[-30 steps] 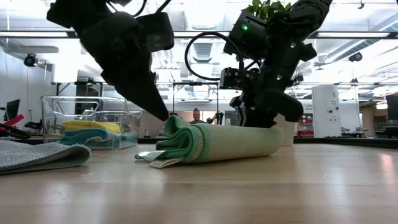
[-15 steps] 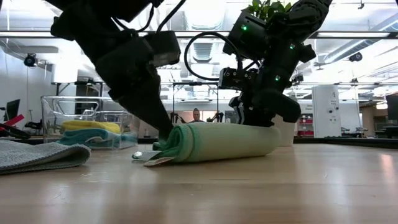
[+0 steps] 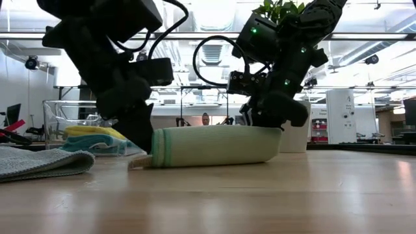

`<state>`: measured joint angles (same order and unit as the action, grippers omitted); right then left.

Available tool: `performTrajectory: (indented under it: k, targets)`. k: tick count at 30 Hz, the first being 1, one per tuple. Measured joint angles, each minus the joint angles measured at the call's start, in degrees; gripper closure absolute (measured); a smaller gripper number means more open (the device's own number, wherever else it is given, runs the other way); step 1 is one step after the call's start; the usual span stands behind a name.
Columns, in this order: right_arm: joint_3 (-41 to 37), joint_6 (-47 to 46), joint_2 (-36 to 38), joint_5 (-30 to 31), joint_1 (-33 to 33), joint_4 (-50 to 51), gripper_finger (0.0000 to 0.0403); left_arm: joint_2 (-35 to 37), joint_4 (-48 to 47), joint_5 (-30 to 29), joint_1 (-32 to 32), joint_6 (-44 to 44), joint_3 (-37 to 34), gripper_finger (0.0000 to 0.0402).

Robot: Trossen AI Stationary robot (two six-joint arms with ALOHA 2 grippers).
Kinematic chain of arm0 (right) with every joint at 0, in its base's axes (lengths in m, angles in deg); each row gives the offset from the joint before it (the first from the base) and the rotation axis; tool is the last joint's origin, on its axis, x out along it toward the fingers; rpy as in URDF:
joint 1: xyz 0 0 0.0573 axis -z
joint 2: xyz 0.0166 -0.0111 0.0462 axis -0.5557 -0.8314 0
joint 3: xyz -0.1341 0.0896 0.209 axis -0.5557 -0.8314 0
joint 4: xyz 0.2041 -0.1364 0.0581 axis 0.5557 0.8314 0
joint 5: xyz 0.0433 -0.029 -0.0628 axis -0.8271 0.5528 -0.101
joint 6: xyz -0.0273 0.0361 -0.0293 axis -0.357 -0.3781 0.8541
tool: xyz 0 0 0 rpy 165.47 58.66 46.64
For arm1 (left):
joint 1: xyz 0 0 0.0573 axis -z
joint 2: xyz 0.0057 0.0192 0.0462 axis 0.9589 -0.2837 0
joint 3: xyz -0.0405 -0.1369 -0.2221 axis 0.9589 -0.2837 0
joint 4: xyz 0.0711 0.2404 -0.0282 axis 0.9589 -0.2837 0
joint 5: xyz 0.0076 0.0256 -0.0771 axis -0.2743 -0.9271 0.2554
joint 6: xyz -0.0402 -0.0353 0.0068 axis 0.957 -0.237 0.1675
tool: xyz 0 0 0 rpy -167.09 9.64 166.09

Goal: Fold microfiber towels
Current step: Fold the light green microfiber towel

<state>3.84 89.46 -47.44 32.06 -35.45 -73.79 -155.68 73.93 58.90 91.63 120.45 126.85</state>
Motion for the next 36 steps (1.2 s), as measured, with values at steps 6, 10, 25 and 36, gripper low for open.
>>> performTrajectory:
  k: [6, 10, 25, 36]
  targets:
    - [0.0, -0.2, 0.5, 0.5, 0.0, 0.0, 0.0289, 0.0, 0.5, 0.1, 0.0, 0.1, 0.1, 0.0401]
    - [-0.2, -1.3, 2.1, 0.2, 0.0, 0.9, 0.0279, 0.1, 0.5, 0.7, 0.0, -0.2, 1.0, 0.0401]
    - [-0.2, -3.3, 6.7, 1.7, -0.3, 0.3, 0.0302, 2.0, -3.9, 0.4, 0.0, 1.5, 0.9, 0.0401]
    - [-0.1, -2.7, 6.7, 3.3, -0.7, 0.2, 0.0334, 2.1, -3.9, -0.7, -0.1, 1.6, 1.1, 0.0346]
